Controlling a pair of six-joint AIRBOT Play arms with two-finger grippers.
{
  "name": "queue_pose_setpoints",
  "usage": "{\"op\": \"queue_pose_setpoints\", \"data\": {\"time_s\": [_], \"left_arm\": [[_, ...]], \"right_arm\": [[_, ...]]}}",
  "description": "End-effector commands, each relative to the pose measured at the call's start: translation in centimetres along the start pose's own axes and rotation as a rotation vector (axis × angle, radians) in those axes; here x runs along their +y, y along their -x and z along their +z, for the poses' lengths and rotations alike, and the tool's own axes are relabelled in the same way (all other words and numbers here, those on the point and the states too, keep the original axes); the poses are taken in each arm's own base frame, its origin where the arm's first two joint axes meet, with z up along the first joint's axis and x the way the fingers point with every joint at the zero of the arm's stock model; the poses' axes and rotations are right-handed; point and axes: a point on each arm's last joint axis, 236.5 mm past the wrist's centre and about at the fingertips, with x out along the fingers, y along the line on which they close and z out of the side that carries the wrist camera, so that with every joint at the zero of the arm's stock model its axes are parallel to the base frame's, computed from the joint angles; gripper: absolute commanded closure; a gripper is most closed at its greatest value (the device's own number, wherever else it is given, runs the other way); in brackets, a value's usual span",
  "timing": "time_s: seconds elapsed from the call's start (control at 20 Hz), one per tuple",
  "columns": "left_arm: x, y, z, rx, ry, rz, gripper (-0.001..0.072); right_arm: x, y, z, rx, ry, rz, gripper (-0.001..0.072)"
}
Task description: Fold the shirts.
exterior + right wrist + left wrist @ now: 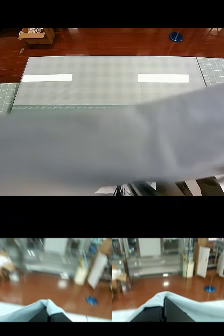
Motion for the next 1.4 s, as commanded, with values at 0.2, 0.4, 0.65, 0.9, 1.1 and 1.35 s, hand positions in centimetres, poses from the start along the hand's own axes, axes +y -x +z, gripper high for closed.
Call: {"op": "queue_pose_setpoints", "data": {"time_s": [0.2,0.4,0.65,0.9,1.1,1.35], "left_arm": [[4.7,-8.6,-13.3,0.547,0.142,-0.055,0.0688],[8.1,-16.4,-22.8,0.765,0.321,-0.107,0.0688],[9.9,-26.8,-32.6,0.909,0.505,-0.176,0.0688],[11.6,-37.1,-38.9,0.872,0.526,-0.127,0.0688],[12.8,-42.7,-42.4,0.804,0.522,-0.065,0.0687],[11.9,-46.4,-47.1,0.776,0.461,-0.044,0.0687]], "right_arm": [[-1.1,-9.1,-12.1,0.554,-0.077,0.126,0.0689],[-1.5,-20.1,-20.0,0.834,-0.126,0.210,0.0689],[2.6,-33.9,-28.9,0.956,-0.125,0.320,0.0689],[2.3,-44.3,-32.8,0.808,-0.214,0.235,0.0689],[1.5,-49.2,-33.7,0.682,-0.251,0.180,0.0689],[1.1,-52.7,-36.8,0.645,-0.315,0.133,0.0689]]}}
